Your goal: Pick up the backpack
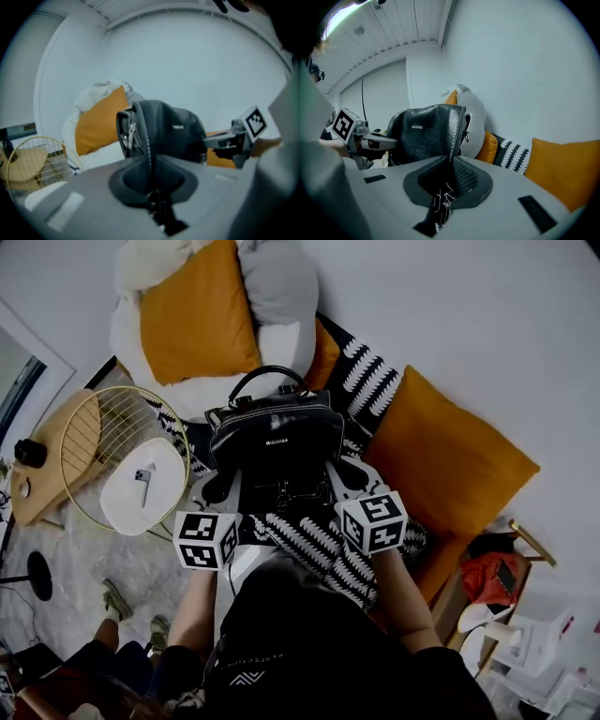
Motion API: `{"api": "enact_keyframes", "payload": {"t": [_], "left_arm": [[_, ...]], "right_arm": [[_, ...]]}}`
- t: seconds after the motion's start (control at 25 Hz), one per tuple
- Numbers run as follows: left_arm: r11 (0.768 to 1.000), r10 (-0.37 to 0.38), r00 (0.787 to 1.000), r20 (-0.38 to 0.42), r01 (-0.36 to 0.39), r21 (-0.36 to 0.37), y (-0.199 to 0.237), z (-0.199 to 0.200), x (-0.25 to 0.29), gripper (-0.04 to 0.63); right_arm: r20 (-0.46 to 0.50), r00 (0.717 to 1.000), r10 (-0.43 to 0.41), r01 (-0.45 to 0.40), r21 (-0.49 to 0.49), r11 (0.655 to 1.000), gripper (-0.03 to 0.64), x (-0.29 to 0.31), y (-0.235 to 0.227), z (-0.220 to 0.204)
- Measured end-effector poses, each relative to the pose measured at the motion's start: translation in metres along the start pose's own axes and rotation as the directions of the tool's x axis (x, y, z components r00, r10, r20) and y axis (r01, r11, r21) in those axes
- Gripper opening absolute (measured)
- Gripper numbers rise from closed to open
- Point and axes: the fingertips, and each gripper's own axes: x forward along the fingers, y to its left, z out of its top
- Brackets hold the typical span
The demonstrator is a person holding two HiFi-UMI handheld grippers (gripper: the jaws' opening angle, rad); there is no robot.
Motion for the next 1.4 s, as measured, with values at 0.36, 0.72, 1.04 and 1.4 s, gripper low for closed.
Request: {"api": "enact_keyframes", "payload": {"t": [0.36,0.72,1.04,1.4], "left_arm": [[0.999,0.020,0.998,0.066,-0.022,0.035,-0.006,0.029,-0.022,0.037],[0.998,0.033,0.993,0.113,-0.039,0.053,-0.008,0.049,-0.038,0.037],[0.996,0.043,0.988,0.151,-0.053,0.067,-0.006,0.061,-0.051,0.037],[0.996,0.044,0.987,0.156,-0.056,0.072,-0.006,0.067,-0.050,0.037]], "right_arm": [[0.073,0.997,0.007,-0.006,-0.007,1.000,0.023,-0.019,0.008,0.027],[0.120,0.993,0.010,-0.008,-0.022,1.000,0.023,-0.030,0.015,0.047],[0.156,0.987,0.029,-0.025,-0.023,0.999,0.023,-0.035,0.023,0.060],[0.171,0.985,0.016,-0.017,0.003,1.000,0.023,-0.035,0.022,0.063]]}}
